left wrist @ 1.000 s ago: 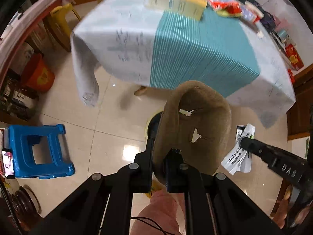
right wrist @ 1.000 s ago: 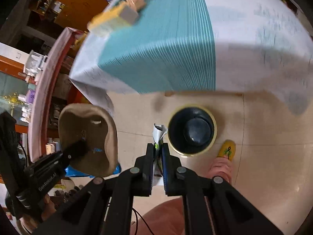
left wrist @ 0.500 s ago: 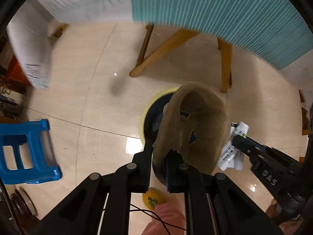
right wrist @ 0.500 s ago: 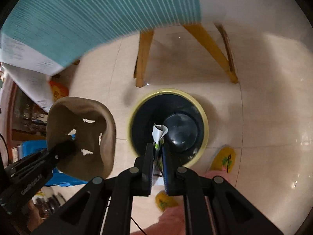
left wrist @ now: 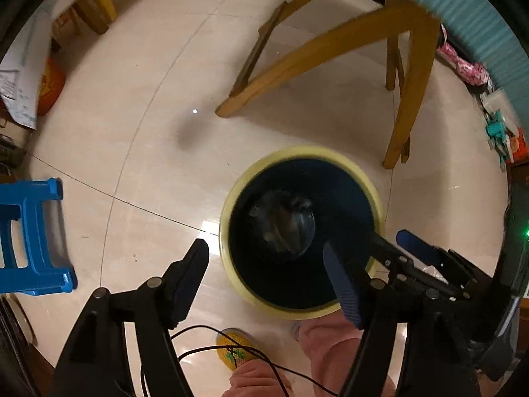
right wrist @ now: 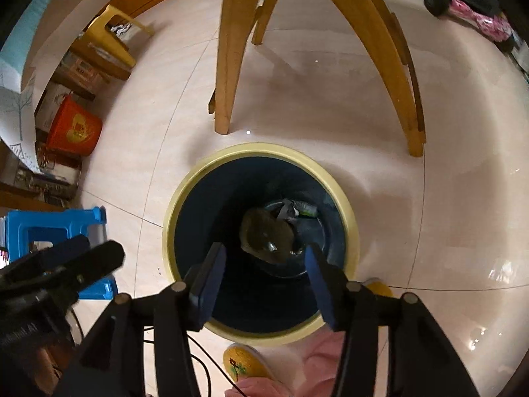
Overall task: Collect trash
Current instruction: 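Carry the cup carrier and white wrapper to the bin and release both, then move both tools back toward the table items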
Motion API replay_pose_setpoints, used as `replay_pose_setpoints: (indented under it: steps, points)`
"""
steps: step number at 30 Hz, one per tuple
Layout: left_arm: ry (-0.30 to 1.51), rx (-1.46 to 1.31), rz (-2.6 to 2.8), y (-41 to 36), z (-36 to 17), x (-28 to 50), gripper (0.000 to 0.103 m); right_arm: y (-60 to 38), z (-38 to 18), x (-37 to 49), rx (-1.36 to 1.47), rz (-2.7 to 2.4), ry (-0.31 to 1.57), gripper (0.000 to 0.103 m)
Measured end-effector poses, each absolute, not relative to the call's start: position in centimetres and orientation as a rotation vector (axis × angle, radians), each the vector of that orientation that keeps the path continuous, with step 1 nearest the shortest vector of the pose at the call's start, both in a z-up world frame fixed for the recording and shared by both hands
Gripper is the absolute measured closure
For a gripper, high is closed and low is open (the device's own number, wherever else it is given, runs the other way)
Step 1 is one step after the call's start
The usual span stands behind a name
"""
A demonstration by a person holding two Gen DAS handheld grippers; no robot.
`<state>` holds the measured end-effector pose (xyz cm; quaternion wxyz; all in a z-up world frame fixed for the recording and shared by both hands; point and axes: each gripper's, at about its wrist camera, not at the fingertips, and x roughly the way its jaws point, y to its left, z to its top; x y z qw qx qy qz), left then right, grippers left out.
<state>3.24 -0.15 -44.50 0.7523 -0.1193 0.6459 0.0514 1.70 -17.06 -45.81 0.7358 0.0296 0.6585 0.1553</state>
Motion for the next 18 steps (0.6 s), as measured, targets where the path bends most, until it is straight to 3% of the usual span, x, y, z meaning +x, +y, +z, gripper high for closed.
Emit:
replay_pose_setpoints:
  steps: [5, 18]
  points:
    - [1.361, -0.259, 0.114, 0.3, -38.4, 2.4, 0.033, -16.8, -42.4, 1.8, 0.040, 0.345, 1.439, 0.052]
    - [1.274, -0.179, 0.100, 0.8, -18.0, -1.1, 0.033, -16.6, -22.8, -1.8, -0.011, 0.400, 1.292, 0.052]
